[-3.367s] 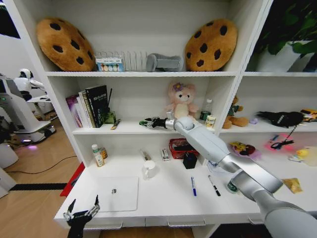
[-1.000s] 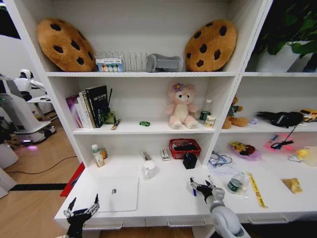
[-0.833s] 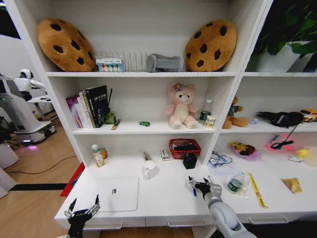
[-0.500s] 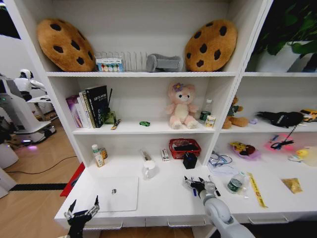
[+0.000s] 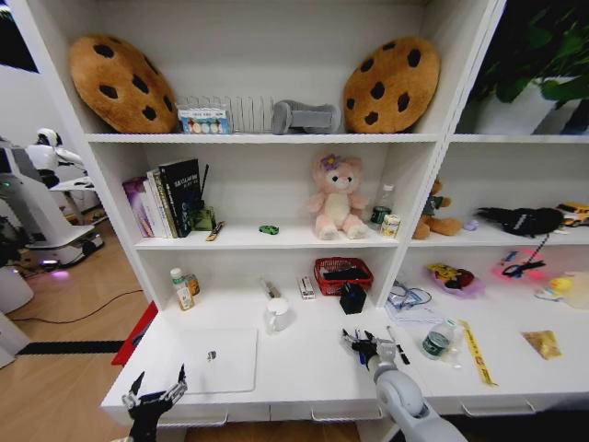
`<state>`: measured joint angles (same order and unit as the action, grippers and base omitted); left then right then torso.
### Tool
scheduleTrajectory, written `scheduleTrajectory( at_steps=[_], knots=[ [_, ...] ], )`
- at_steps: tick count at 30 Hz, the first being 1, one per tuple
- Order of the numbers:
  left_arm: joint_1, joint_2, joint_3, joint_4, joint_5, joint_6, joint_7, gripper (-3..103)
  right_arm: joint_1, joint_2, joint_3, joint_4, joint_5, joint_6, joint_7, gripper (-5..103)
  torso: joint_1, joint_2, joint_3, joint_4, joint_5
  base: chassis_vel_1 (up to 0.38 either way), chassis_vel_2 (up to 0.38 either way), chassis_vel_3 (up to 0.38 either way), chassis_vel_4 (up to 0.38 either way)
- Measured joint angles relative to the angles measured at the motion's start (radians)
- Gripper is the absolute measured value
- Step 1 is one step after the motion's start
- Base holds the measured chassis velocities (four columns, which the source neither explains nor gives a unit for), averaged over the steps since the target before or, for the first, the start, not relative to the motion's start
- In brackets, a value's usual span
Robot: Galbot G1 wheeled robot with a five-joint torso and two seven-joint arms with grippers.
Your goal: Organize the objects on the table.
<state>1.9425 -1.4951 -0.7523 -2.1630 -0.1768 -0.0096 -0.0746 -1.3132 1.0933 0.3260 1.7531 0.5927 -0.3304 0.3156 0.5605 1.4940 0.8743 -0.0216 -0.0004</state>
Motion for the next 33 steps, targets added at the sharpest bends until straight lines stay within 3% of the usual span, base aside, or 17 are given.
scheduleTrajectory(
  at_steps=[1, 3, 12, 14, 16, 18, 19, 20, 28, 33],
  knots=[
    [0.001, -0.001, -0.001, 0.000, 0.002, -0.003, 0.000, 100, -0.001, 0.000, 0.001, -0.001, -0.003, 0.002, -0.003, 63, 0.000, 0.000, 0.000, 0.0001, 0.0002, 0.000, 0.000, 0.000, 0.000],
    [0.001, -0.001, -0.002, -0.001, 0.002, -0.005, 0.000, 100, -0.002, 0.000, 0.001, -0.001, -0.004, 0.002, -0.004, 63, 0.000, 0.000, 0.000, 0.0002, 0.0002, 0.000, 0.000, 0.000, 0.000],
    [0.005, -0.014, 0.010, 0.001, 0.026, -0.019, 0.000, 98, 0.000, -0.021, 0.013, 0.016, 0.010, 0.005, -0.011, 25, 0.000, 0.000, 0.000, 0.0002, 0.0009, 0.000, 0.000, 0.000, 0.000],
    [0.005, -0.015, 0.010, 0.001, 0.026, -0.019, 0.001, 99, 0.002, -0.022, 0.023, 0.019, 0.013, 0.010, -0.014, 25, 0.000, 0.000, 0.000, 0.0002, 0.0008, 0.000, 0.000, 0.000, 0.000],
    [0.005, -0.013, 0.004, 0.001, 0.022, -0.020, 0.001, 100, 0.004, -0.025, 0.054, 0.029, 0.022, 0.015, -0.021, 14, 0.000, 0.000, 0.000, 0.0003, 0.0007, 0.000, 0.000, 0.000, 0.000],
    [0.005, -0.013, 0.004, 0.001, 0.022, -0.020, 0.001, 100, 0.004, -0.025, 0.054, 0.029, 0.022, 0.015, -0.021, 14, 0.000, 0.000, 0.000, 0.0003, 0.0007, 0.000, 0.000, 0.000, 0.000],
    [0.005, -0.007, -0.002, 0.001, 0.016, -0.020, 0.001, 100, -0.002, -0.035, 0.070, 0.041, 0.029, 0.017, -0.028, 3, 0.000, 0.000, 0.000, 0.0002, 0.0005, 0.000, 0.000, 0.000, 0.000],
    [0.003, -0.004, -0.007, 0.001, 0.011, -0.019, 0.001, 103, -0.012, -0.046, 0.080, 0.051, 0.032, 0.017, -0.037, 2, 0.000, 0.000, 0.000, 0.0001, 0.0004, 0.000, 0.000, 0.000, 0.000],
    [0.001, -0.011, 0.003, 0.006, 0.017, -0.016, 0.000, 100, -0.039, -0.033, 0.072, 0.075, 0.024, 0.017, -0.038, 0, 0.000, 0.000, 0.000, 0.0001, 0.0005, 0.000, 0.000, 0.000, 0.000],
    [0.003, -0.012, 0.003, 0.008, 0.021, -0.019, 0.000, 99, -0.039, -0.033, 0.067, 0.078, 0.018, 0.014, -0.038, 19, 0.000, 0.000, 0.000, 0.0002, 0.0004, 0.000, 0.000, 0.000, 0.000]
  ],
)
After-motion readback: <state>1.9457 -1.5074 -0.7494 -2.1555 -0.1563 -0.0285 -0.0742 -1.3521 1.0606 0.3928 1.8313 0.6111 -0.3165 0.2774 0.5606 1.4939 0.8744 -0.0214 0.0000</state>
